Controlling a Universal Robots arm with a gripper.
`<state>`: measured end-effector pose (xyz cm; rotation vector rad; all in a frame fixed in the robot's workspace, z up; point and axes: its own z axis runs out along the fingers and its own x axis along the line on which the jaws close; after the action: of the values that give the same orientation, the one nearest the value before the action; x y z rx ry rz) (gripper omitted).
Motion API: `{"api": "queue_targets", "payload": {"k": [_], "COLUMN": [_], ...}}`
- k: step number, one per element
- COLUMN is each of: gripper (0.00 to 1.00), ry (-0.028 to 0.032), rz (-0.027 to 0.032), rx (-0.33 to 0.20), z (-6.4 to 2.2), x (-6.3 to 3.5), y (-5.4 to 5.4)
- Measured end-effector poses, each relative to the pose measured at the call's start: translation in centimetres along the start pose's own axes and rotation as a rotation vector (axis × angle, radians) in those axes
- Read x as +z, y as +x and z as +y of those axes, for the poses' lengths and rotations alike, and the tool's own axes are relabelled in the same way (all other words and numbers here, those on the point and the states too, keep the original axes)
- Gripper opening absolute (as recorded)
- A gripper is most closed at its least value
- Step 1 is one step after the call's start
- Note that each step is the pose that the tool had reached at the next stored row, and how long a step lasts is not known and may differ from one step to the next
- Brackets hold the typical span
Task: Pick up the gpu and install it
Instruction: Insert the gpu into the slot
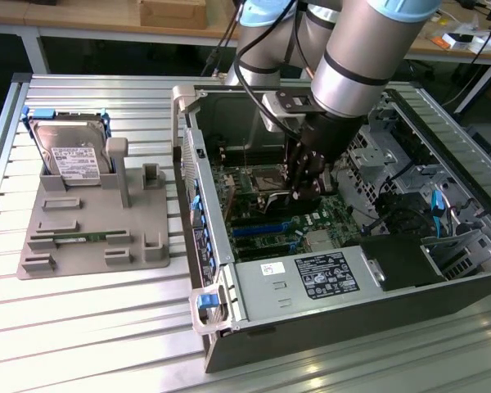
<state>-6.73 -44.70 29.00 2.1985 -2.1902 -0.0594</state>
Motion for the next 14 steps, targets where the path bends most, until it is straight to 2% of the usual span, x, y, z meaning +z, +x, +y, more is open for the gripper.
{"api": "queue_targets", "payload": {"k": [5, 14], "gripper": [0.26, 0.26], "ry": [0.0, 0.0], "rz": [0.0, 0.0], "rx": [0.0, 0.0], "z": [0.78, 0.98], "x": [0.14, 0.42], "y": [0.01, 0.29]}}
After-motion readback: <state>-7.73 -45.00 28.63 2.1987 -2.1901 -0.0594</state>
